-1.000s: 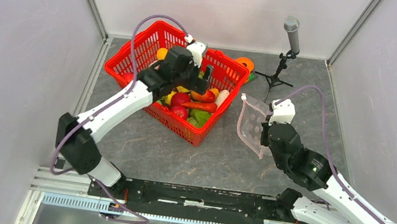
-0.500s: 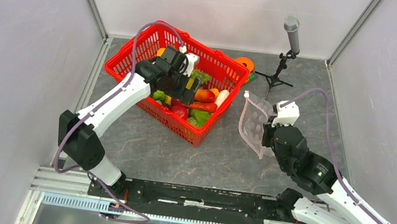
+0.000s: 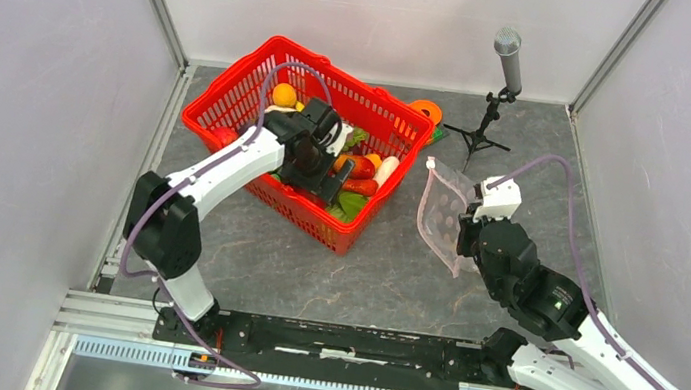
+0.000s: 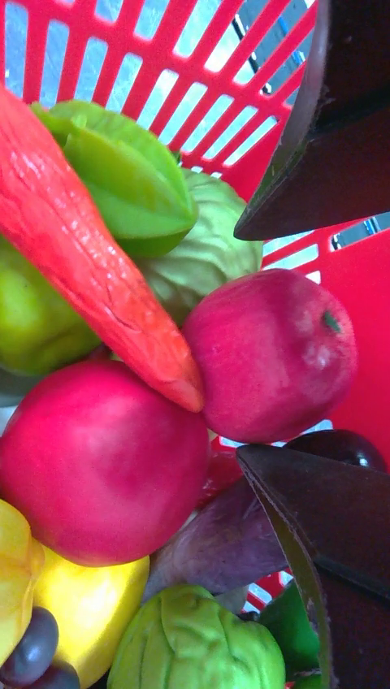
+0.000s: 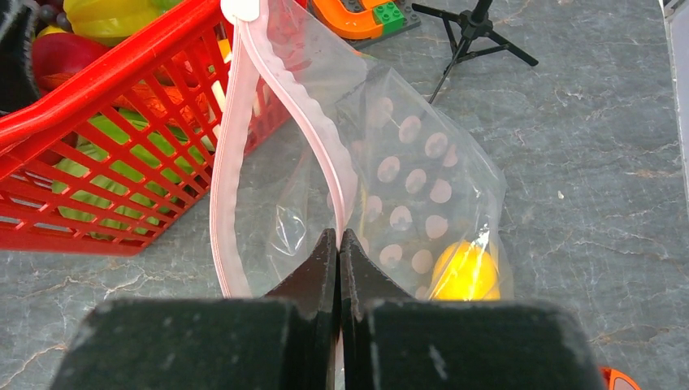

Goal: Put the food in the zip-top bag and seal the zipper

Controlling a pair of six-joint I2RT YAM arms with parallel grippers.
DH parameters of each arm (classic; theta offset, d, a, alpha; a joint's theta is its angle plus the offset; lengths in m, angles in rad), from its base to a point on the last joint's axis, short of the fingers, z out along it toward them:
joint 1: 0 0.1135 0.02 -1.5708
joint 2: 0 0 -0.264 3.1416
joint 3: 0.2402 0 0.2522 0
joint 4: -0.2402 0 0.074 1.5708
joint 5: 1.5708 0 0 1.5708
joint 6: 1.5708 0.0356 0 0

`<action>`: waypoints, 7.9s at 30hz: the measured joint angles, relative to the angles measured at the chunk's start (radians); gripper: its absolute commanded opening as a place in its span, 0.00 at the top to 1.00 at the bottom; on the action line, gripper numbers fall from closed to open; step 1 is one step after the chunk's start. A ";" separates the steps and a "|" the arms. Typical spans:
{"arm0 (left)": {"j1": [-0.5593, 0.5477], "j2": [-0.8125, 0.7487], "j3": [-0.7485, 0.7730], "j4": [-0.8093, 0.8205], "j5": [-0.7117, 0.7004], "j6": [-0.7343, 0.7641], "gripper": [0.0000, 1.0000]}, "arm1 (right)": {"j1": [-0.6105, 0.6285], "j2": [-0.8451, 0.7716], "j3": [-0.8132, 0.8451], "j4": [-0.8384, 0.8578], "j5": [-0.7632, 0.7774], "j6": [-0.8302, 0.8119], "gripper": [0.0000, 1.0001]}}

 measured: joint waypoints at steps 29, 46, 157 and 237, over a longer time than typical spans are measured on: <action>-0.014 -0.249 -0.001 0.048 -0.111 -0.001 0.90 | 0.000 0.003 -0.027 0.033 -0.005 -0.008 0.99; -0.193 -0.455 -0.211 0.854 0.318 -0.373 0.82 | 0.000 -0.041 -0.064 0.100 -0.010 0.057 0.99; 0.074 -0.042 -0.128 0.289 -0.080 -0.113 0.73 | -0.005 -0.211 -0.157 0.173 0.036 0.096 0.95; -0.634 -0.047 -0.102 0.884 -0.306 0.315 0.50 | -0.005 -0.253 -0.173 0.222 -0.060 0.128 0.95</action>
